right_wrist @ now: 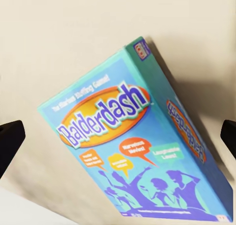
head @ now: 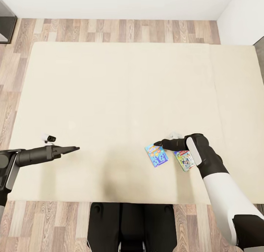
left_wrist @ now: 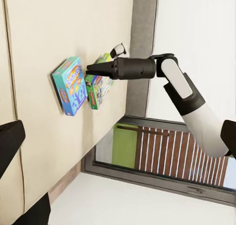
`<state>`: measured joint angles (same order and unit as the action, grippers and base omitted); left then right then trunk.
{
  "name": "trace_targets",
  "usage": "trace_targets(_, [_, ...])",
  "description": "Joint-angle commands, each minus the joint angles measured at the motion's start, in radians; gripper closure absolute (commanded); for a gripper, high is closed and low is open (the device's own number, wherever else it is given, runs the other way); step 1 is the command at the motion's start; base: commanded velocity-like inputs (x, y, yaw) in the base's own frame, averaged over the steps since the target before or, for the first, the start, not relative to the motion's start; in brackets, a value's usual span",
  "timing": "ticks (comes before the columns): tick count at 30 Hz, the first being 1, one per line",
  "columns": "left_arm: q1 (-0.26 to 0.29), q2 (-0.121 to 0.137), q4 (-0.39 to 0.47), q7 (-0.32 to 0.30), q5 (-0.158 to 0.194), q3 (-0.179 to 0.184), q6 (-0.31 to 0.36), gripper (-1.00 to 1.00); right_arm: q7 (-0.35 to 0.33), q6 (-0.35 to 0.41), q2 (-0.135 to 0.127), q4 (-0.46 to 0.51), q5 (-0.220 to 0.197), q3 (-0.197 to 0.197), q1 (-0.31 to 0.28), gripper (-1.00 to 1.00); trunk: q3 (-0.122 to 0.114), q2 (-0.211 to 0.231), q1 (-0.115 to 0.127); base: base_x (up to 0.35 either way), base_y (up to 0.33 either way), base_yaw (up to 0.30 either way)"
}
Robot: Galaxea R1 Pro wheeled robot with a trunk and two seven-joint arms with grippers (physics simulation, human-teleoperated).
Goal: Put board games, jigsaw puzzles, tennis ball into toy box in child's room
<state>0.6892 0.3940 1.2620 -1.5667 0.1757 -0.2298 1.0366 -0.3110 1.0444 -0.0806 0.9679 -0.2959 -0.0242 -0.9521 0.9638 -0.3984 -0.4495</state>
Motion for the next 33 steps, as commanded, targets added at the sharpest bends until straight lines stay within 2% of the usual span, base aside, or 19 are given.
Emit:
trace_targets(1, [0.001, 0.001, 0.001, -0.004, 0.0, 0.0, 0.011, -1.0, -0.005, 0.003, -0.001, 0.0, 0.004, -0.002, 0.0, -1.0, 0.002, -0.002, -0.001, 0.0, 0.0, 0.0])
trace_targets(33, [0.006, 0.002, 0.008, -0.004, -0.003, 0.004, 0.01, -1.0, -0.005, 0.003, 0.001, 0.003, 0.006, -0.002, -0.001, -1.0, 0.045, -0.002, -0.001, 0.0, 0.0, 0.0])
